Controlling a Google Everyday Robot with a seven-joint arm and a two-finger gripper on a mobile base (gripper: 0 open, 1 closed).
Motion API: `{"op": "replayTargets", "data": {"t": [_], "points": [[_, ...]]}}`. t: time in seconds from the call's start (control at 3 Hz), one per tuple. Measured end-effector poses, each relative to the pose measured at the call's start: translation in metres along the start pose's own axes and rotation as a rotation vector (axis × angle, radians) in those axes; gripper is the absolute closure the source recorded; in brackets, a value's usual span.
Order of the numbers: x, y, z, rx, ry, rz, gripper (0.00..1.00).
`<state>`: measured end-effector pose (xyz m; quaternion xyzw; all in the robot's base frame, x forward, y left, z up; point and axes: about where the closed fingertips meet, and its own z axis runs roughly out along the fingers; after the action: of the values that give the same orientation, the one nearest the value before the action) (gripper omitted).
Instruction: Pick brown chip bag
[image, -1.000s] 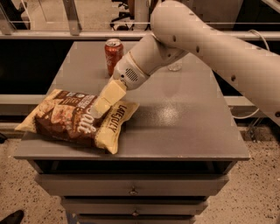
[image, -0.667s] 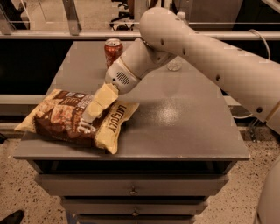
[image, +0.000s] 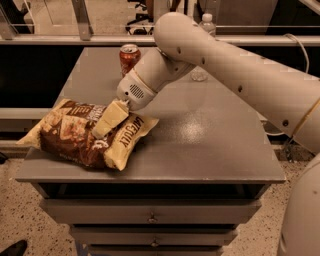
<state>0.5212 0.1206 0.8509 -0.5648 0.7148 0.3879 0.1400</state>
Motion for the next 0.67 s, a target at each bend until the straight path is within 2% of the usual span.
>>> {"op": "replayTargets", "data": {"t": [0.33, 0.67], "points": [[0.008, -0.001, -0.007, 0.004, -0.014, 0.026, 0.72], [0.017, -0.004, -0.053, 0.064, -0.102, 0.048, 1.0]]}}
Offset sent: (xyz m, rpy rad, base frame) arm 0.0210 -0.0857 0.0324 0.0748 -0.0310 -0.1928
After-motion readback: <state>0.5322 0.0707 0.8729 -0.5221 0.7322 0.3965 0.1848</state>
